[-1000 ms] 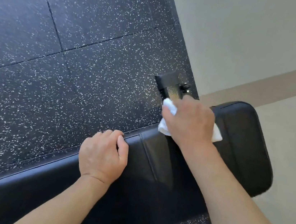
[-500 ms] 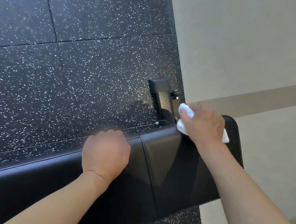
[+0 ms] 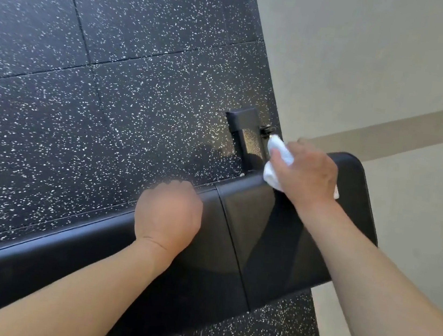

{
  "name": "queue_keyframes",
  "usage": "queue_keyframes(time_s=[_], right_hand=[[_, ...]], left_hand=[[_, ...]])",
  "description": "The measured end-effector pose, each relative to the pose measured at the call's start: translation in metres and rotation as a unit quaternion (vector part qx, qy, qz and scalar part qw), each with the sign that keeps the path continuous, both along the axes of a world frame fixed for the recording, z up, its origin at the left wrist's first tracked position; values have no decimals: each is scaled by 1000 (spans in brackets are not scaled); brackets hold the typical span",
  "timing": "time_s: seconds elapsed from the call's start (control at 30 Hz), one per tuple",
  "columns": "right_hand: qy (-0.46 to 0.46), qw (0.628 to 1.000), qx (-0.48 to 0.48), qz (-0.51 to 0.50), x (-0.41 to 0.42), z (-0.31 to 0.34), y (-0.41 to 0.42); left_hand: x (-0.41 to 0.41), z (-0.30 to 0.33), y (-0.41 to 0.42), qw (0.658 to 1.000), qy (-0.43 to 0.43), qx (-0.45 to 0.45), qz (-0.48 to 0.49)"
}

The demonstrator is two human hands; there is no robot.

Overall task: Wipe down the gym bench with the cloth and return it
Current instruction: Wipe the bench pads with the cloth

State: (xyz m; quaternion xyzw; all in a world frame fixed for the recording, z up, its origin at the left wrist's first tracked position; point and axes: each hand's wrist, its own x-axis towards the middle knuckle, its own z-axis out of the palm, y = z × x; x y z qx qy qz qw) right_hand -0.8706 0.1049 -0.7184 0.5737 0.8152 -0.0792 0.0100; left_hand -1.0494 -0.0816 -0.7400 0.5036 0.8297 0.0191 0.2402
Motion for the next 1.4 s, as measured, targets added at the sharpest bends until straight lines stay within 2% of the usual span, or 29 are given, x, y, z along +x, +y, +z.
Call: queue_keyframes(time_s=[0.1,0.2,0.3,0.4,0.53,0.63,0.7,0.8,0.9,1.0,1.13,1.3,1.4], right_hand=[[31,997,48,-61,-13,-2,-31],[128,990,53,18,-39,-2,-95],[175,978,59,100,-23,-7,-125],[160,977,96,104,32,-10,-132],[126,981,144,-35,108,-14,-142],[104,962,149,-202,155,-15,-159],[131,923,118,-342,164,-17,-184],[266,815,48,-513,133,-16,-228],[372,740,28,-560,84,-13,-264],[416,679,10,-605,55,-11,-284],[451,637,44,-624,57,-13,-274],[482,568,105,-658,114,-29,-211],[486,549,130,-667,133,-38,-186]], left_hand=[[-1,0,-2,1000,3,-7,-27],[0,3,-1,999,10,2,-31],[-6,2,-3,997,-28,18,-67],[-7,6,-2,975,-55,51,-207],[20,28,15,900,-40,90,-424],[63,37,41,863,-50,117,-490],[93,31,55,849,-50,118,-513],[119,16,58,843,-5,119,-525],[122,9,55,846,5,141,-513],[125,8,55,847,13,143,-512],[127,5,53,848,18,144,-509],[129,2,53,844,5,163,-511],[128,0,51,843,-7,172,-509]])
